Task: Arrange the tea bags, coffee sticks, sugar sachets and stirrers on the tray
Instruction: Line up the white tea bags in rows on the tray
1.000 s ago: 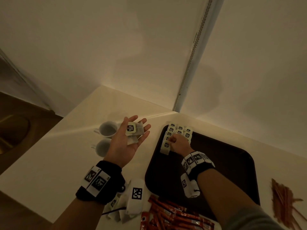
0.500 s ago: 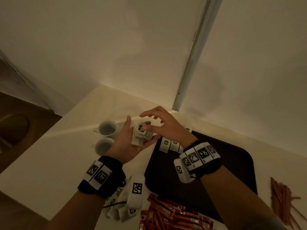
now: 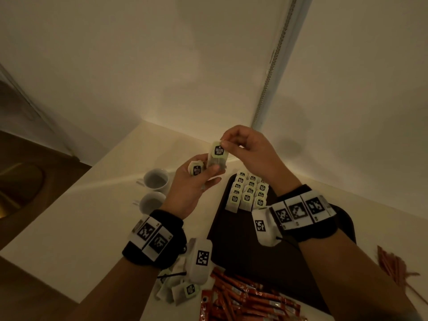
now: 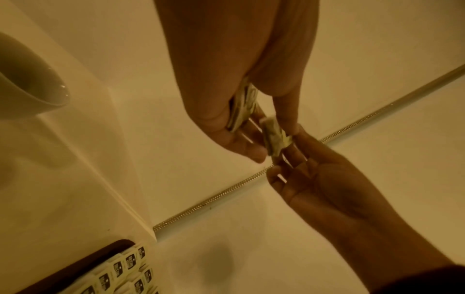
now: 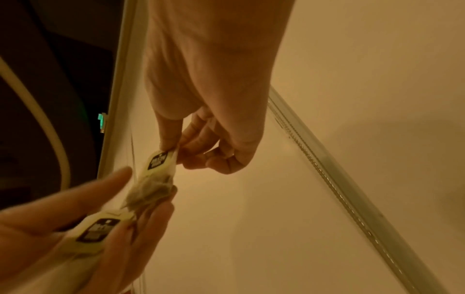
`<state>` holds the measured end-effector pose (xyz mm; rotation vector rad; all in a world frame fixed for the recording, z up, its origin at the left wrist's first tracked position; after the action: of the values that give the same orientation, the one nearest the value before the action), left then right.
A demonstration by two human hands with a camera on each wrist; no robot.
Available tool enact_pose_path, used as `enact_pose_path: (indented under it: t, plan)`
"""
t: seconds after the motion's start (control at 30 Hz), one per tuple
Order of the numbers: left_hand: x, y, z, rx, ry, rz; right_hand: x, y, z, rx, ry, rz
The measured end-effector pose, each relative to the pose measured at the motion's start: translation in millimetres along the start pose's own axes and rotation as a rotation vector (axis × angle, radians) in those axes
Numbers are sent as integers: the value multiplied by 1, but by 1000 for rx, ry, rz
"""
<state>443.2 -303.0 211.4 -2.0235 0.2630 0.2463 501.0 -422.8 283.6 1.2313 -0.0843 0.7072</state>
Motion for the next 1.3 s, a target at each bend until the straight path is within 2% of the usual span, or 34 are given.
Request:
enact_pose_path:
  t: [0.1, 0.27, 0.5, 0.7, 1.07, 1.3]
  plan:
    - [-3, -9, -2, -14, -38, -107, 5, 21, 7, -18, -29, 50]
    - [-10, -22, -10, -14, -31, -225, 11, 39, 9, 129, -78, 91]
    - [-12, -30, -4, -94, -71, -271, 7, 35, 3, 203, -78, 38]
    - [-16, -32, -5, 18, -106, -332, 7, 39, 0, 113, -62, -5]
    - [-15, -24, -7, 3, -87, -291, 10, 52, 6, -124, -83, 48]
    - [-12, -12, -12, -116, -57, -179, 8, 57, 11, -218, -73, 80]
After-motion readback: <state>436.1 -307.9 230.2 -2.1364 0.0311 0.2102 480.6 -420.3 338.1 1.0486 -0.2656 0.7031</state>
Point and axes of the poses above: each hand's wrist, its own x-axis towards the middle knuckle, its own z-axis out of the back of the hand, y = z × x, the point moved 7 cm from there along x, towards the middle knuckle, and after that the axes turned 12 degrees about z, right-handed, at the moved point
